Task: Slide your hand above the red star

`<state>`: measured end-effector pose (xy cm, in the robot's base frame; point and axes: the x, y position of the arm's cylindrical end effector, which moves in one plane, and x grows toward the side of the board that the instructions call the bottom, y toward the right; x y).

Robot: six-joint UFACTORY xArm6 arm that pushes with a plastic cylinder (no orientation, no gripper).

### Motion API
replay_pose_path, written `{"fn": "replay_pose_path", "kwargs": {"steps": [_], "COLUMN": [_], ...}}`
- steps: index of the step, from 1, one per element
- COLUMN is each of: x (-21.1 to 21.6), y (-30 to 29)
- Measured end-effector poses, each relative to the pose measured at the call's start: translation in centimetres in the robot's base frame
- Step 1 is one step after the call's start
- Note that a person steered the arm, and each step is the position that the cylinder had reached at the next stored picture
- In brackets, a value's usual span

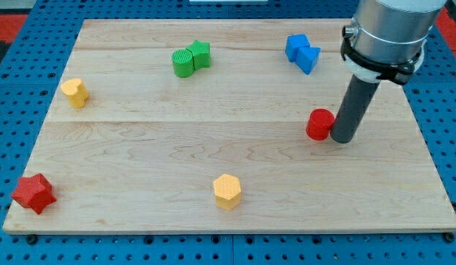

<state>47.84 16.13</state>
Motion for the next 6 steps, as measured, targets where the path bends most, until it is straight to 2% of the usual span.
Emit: {"fn": "replay_pose_path", "kwargs": {"steps": [1,3,4,5,6], "x": [3.6,0.7,1.2,1.9,1.9], "y": [-3.6,-23.1,-32.5,-40.7,-46.5]}}
